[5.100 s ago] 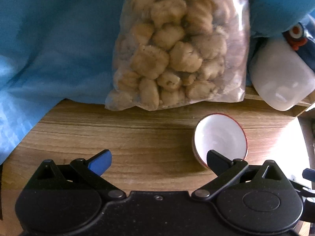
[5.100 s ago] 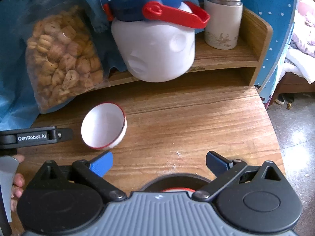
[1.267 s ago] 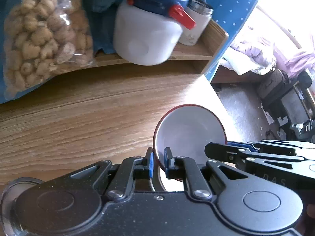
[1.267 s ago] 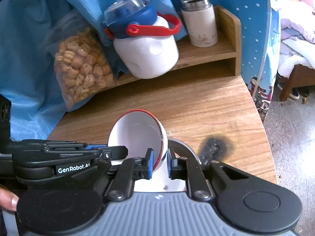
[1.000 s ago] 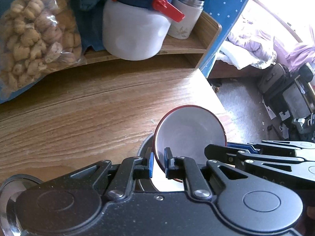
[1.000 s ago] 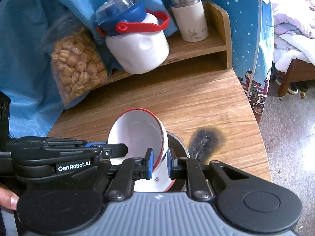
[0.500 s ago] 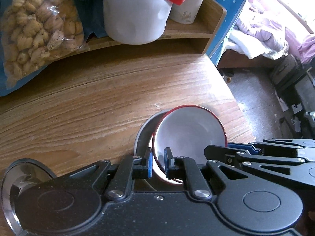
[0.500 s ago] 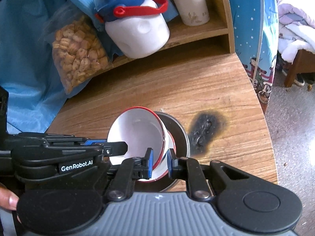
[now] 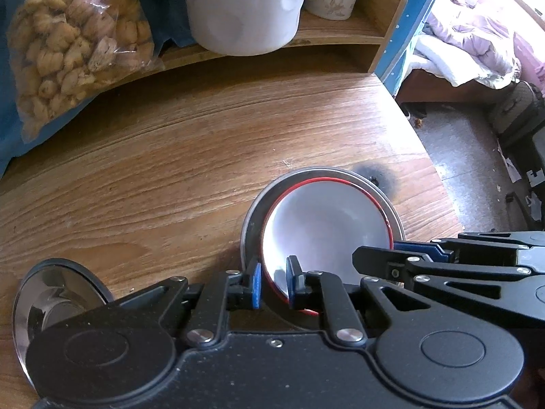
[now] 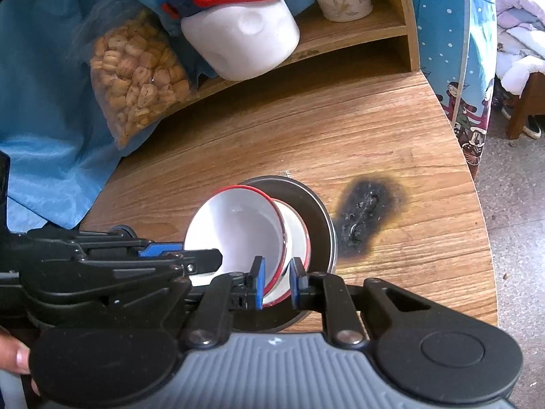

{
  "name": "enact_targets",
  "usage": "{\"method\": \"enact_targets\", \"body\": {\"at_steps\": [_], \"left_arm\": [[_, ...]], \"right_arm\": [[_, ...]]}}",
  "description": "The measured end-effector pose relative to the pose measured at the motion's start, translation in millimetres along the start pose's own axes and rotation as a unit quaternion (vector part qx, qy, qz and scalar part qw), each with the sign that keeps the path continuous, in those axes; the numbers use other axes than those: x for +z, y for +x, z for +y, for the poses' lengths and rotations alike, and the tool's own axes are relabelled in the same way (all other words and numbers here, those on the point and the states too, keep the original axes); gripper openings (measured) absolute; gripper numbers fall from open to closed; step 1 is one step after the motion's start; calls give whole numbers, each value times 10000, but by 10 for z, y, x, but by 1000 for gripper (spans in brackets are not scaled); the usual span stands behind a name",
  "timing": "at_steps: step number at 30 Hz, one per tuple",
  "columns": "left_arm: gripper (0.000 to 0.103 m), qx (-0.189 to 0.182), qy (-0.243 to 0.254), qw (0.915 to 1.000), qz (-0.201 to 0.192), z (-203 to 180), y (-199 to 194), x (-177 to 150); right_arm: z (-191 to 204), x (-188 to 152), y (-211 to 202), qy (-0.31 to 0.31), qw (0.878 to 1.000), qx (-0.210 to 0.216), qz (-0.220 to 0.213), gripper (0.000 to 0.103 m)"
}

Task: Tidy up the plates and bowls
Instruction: 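Lift the small white bowl with both grippers and carry it over the steel bowl, then lower the small white bowl into the nested bowls and open both grippers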

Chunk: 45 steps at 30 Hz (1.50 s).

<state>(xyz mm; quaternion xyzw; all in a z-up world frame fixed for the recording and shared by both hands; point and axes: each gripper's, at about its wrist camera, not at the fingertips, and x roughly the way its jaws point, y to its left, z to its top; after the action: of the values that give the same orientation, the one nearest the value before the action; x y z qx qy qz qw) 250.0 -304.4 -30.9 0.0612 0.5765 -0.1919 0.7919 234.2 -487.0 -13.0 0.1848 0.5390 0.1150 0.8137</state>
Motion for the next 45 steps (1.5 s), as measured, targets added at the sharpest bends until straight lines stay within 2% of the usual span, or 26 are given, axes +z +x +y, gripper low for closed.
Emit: {"method": "enact_targets", "body": {"at_steps": [3, 26, 37, 39, 43, 44, 45], "left_arm": [[19, 19, -33, 10000, 21, -20, -4, 4], [23, 128, -270, 9995, 120, -50, 72, 30], [32, 250, -358, 9990, 61, -63, 19, 61], [35, 224, -368, 9991, 28, -58, -2, 57], [42, 131, -463, 9988, -11, -21, -61, 47], [50, 194, -497, 9986, -31, -13, -81, 46], [58, 294, -508, 9983, -67, 5, -107, 48]], "right_arm": [[7, 4, 7, -36, 10000, 4, 23, 17], [35, 43, -6, -233, 9997, -45, 69, 20], [29, 46, 12, -298, 9995, -64, 94, 22], [26, 46, -6, -326, 9994, -75, 58, 23], [13, 38, -80, -364, 9992, -130, -46, 33], [15, 39, -103, -392, 9991, -138, -77, 36], [19, 38, -133, -424, 9989, -189, -112, 44]]}}
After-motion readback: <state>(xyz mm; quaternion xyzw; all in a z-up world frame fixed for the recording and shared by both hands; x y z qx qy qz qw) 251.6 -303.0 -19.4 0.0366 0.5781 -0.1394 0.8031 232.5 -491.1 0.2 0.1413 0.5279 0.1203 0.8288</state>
